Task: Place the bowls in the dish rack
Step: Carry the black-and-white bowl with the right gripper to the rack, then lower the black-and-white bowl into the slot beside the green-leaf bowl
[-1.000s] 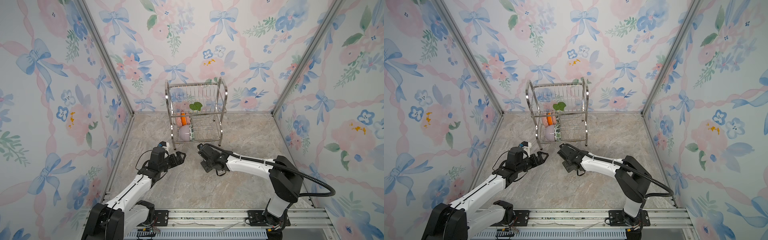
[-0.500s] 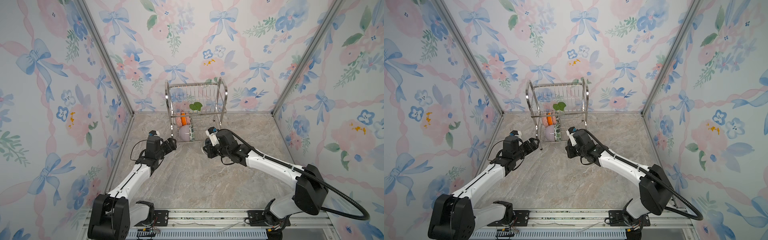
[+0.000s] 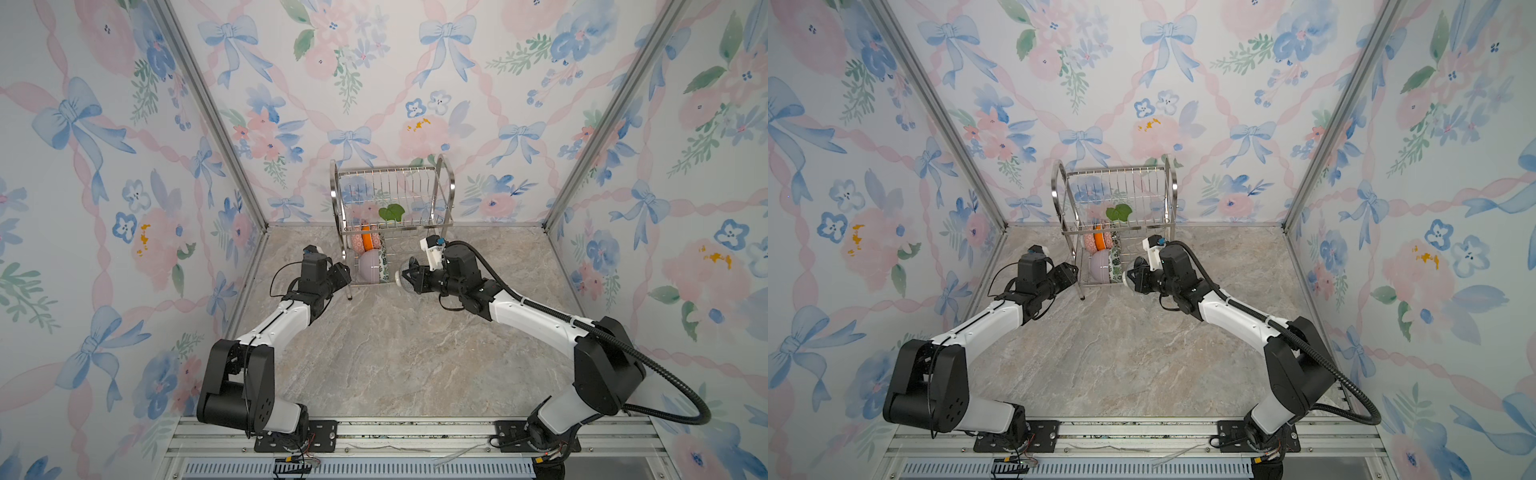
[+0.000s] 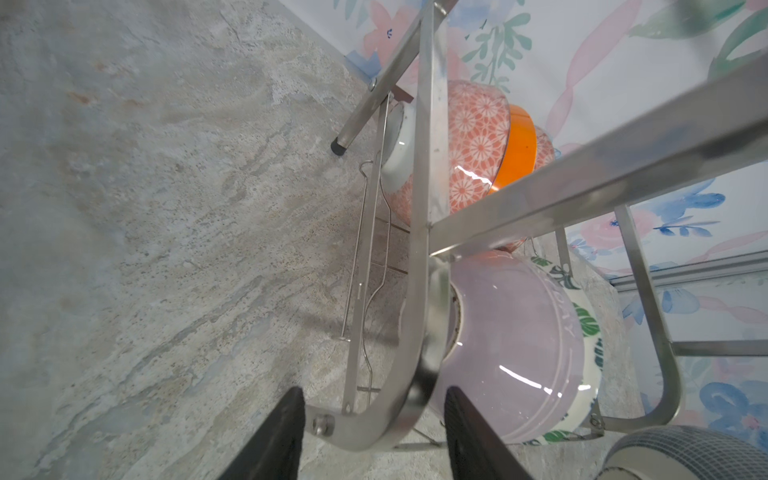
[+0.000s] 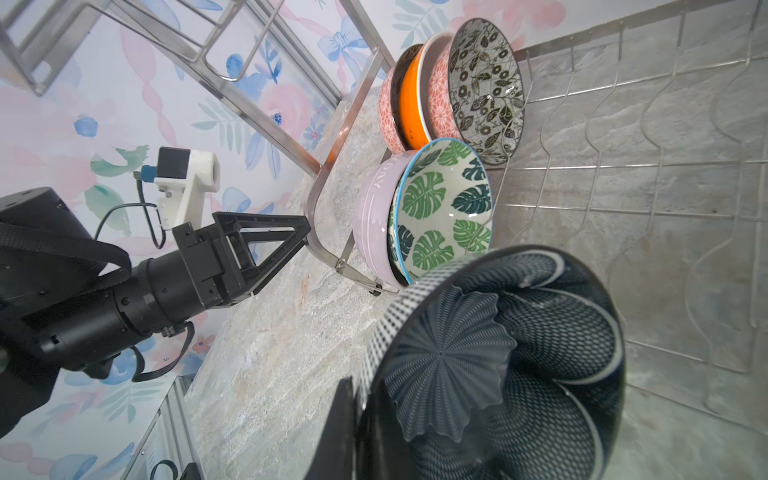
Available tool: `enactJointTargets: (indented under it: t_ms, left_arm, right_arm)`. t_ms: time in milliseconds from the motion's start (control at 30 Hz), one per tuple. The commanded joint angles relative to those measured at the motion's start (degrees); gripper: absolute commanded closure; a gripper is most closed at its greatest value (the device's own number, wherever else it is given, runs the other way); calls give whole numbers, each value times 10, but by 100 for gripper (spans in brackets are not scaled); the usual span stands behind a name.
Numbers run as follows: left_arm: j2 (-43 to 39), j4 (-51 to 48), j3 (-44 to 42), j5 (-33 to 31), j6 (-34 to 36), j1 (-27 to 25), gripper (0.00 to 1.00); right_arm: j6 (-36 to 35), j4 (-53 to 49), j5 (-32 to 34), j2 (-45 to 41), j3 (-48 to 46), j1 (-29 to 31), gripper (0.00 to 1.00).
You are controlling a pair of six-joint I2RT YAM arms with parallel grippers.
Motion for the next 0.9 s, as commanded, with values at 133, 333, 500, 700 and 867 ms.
enactJointTargets:
  t_ms: [133,333,500,700,867]
  left_arm:
    - [27,12,28,-13,25,1,53]
    - [51,5,41,-18,39,-5,65]
    - [60,-13,54,-51,63,-22,71]
    - [69,-37,69,-77,96,-33,89]
    - [82,-58,88,-88,124,-33,100]
  right_arm:
    - [46,127,-28,12,9,-19,100]
    - [75,179,-37,36,2,-33,100]
    - [86,205,-43,63,7,-35,100]
    - [114,250,-62,99,9,-46,100]
    - [135,294,-84,128,13,-56,100]
